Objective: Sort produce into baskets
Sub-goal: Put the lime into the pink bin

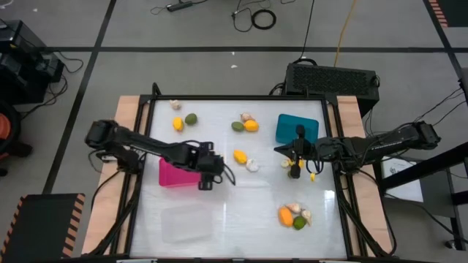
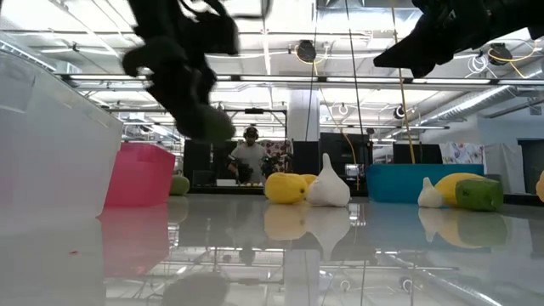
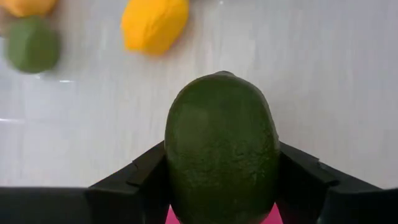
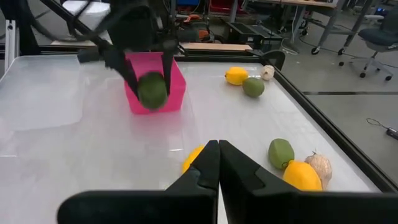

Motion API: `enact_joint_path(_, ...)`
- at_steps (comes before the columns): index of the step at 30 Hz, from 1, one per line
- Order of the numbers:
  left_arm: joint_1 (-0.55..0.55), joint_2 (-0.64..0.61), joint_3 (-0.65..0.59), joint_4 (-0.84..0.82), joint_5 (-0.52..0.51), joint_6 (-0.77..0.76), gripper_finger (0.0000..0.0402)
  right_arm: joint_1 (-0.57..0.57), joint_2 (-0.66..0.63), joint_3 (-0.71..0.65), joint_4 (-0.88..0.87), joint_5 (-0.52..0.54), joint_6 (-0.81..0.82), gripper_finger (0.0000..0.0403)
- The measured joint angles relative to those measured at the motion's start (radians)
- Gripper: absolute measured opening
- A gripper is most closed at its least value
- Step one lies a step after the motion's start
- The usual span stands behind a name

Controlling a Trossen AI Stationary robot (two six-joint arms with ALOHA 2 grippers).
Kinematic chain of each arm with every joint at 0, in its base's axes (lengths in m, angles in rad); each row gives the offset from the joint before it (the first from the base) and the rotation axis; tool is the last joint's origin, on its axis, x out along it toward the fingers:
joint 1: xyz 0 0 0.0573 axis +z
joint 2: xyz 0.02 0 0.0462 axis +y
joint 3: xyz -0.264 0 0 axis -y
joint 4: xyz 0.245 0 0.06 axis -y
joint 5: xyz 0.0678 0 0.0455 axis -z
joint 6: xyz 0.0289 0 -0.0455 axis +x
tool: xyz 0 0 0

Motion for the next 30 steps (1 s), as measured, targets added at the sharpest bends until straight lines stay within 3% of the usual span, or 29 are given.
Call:
enact_joint_path(3,-0.025,-0.100,-0.045,0.002,-0.055,-0.032,0.0227,0.000,0.000,0.000,0.005,0.000,0.016,0.0000)
enact_joint_path(12,-0.041,-0.320,-0.249,-0.081,-0.058,-0.296,0.0229,0.000,0.000,0.000,0.013,0.000,0.026,0.0000)
enact_joint_path(30,-0.035,-0.239,-0.331,0.052,-0.030,-0.335,0.0230,0.000,0.000,0.000,0.040,0.000,0.019,0.0000)
